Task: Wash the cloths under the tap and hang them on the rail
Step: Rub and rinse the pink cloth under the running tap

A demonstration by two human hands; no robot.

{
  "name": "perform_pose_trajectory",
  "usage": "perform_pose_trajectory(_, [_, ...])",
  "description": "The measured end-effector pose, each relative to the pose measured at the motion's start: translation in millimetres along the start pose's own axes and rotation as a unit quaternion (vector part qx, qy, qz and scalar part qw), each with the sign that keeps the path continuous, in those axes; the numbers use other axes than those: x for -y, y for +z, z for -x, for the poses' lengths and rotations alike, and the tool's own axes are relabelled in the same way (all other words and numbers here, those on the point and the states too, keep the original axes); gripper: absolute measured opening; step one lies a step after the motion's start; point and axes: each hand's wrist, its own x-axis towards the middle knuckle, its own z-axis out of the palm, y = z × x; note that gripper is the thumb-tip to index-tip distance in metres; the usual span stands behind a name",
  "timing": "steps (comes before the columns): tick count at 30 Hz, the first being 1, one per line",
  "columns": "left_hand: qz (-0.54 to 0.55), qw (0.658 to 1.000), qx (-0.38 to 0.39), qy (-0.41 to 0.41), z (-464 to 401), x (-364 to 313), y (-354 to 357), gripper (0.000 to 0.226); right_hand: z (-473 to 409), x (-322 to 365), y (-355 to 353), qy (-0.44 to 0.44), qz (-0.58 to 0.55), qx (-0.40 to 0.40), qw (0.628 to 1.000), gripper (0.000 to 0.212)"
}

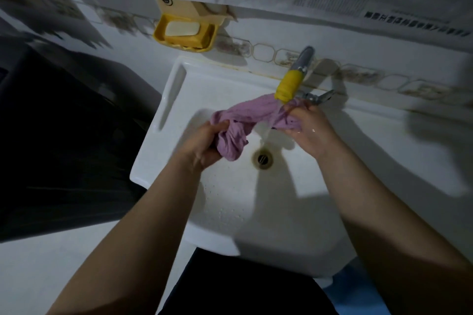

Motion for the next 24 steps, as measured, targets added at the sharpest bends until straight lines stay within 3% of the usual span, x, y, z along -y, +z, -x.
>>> perform_pose_trajectory(2, [0.012, 0.999, -0.049, -0.017, -8, 6, 13, 0.021, 7, -5, 18, -0.038, 0.046, -0.041, 0.997, 0.021])
perform_pose_trajectory(4, [0.008, 0.996, -0.079, -0.028, -17, 9, 30, 0.025, 20, -20, 38, -0.091, 0.198, -0.037, 0.975, 0.006])
perform_pose_trajectory(6, [0.005, 0.997, -0.077, -0.031, -21, 16, 47, 0.035, 29, -39, 50, -0.14, 0.331, -0.011, 0.933, 0.015])
perform_pose_trajectory(8, [0.004, 0.996, -0.077, -0.042, -21, 27, 67, 0.04, 23, -39, 53, -0.154, 0.387, -0.085, 0.905, 0.036])
perform_pose_trajectory(11, [-0.013, 0.992, -0.106, -0.067, -25, 33, 90, 0.04, 2, -19, 46, -0.144, 0.365, -0.182, 0.902, 0.041])
perform_pose_trajectory(13, [-0.034, 0.988, -0.138, -0.063, -30, 26, 85, 0.039, 5, -19, 51, -0.132, 0.34, -0.17, 0.915, 0.039])
perform_pose_trajectory(16, [-0.037, 0.99, -0.133, -0.018, -35, 17, 71, 0.03, 17, -35, 61, -0.123, 0.4, -0.12, 0.9, 0.039])
perform_pose_trajectory(20, [-0.078, 0.99, -0.101, -0.06, -25, 35, 88, 0.041, -8, -21, 42, -0.113, 0.381, -0.166, 0.902, 0.033])
perform_pose_trajectory(22, [-0.08, 0.989, -0.108, -0.064, -27, 30, 85, 0.034, -5, -25, 44, -0.106, 0.378, -0.175, 0.903, 0.035])
perform_pose_trajectory(24, [-0.072, 0.989, -0.126, -0.035, -36, 22, 71, 0.025, 8, -41, 53, -0.124, 0.435, -0.144, 0.88, 0.037])
